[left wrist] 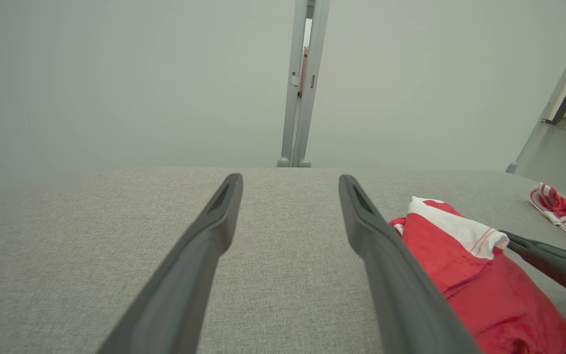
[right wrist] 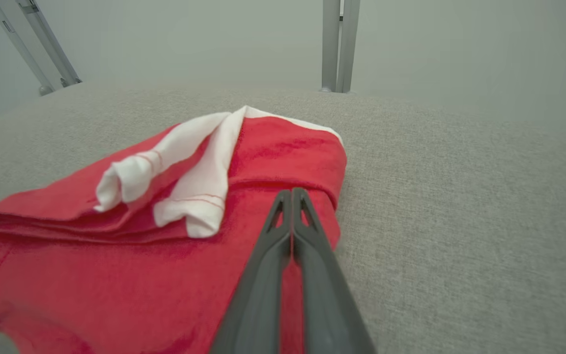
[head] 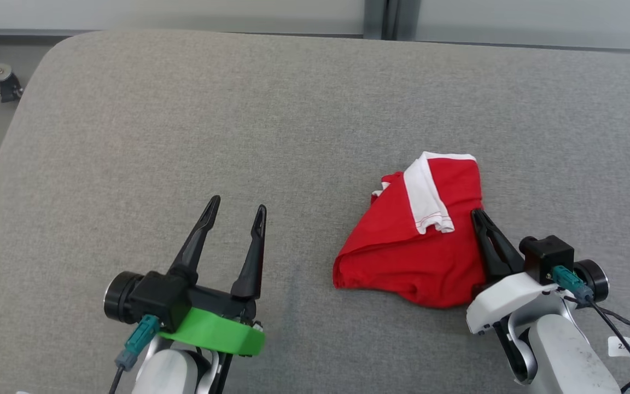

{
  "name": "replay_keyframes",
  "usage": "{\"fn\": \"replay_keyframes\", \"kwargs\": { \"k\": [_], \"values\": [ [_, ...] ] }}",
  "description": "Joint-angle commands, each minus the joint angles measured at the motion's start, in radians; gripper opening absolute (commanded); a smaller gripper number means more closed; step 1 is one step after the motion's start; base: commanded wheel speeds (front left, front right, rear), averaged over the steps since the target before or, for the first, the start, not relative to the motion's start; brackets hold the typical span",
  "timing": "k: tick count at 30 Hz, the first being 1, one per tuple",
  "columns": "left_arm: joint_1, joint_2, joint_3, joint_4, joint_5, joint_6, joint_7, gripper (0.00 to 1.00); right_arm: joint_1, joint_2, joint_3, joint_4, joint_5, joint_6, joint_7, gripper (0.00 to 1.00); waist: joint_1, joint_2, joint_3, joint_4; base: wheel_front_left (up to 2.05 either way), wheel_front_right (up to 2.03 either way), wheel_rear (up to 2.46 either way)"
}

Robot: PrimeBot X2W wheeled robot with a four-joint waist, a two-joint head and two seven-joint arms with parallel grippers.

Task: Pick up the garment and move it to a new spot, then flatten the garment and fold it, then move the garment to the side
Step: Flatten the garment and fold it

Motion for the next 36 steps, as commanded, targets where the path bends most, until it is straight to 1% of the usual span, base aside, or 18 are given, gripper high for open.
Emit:
{"fn": "replay_keyframes", "kwargs": {
  "k": [1,7,9,21,28,36],
  "values": [
    [-0.018,0.002,0.000,0.004,-0.003,-0.005,0.001,1.00,-0.017,0.001,0.001,0.016,-0.010,-0.002,-0.002,0.00,0.0000,-0.0001,0.032,0.041,0.00,0.00,0.00],
    [-0.027,0.002,-0.019,0.007,-0.012,-0.006,0.001,1.00,-0.046,0.001,0.025,0.112,-0.017,-0.002,-0.002,0.00,0.0000,-0.0001,0.036,0.082,0.00,0.00,0.00],
    [-0.035,0.002,-0.023,0.003,-0.013,-0.004,0.001,1.00,-0.058,0.004,0.022,0.124,-0.011,-0.002,-0.002,0.00,0.0000,-0.0001,0.036,0.096,0.00,0.00,0.00],
    [-0.009,0.002,-0.042,0.006,-0.037,0.010,0.001,1.00,-0.105,0.009,0.059,0.079,0.001,-0.002,-0.002,0.00,0.0000,-0.0001,0.019,0.177,0.00,0.00,0.00],
    [-0.008,0.002,-0.056,0.004,-0.048,0.019,0.001,1.00,-0.160,-0.001,0.041,0.130,0.005,-0.002,-0.002,0.00,0.0000,-0.0001,0.021,0.216,0.00,0.00,0.00],
    [-0.007,0.002,-0.050,-0.001,-0.053,0.023,0.001,1.00,-0.174,0.002,-0.038,0.210,-0.047,-0.002,-0.002,0.00,0.0000,-0.0001,0.033,0.222,0.00,0.00,0.00]
  ]
}}
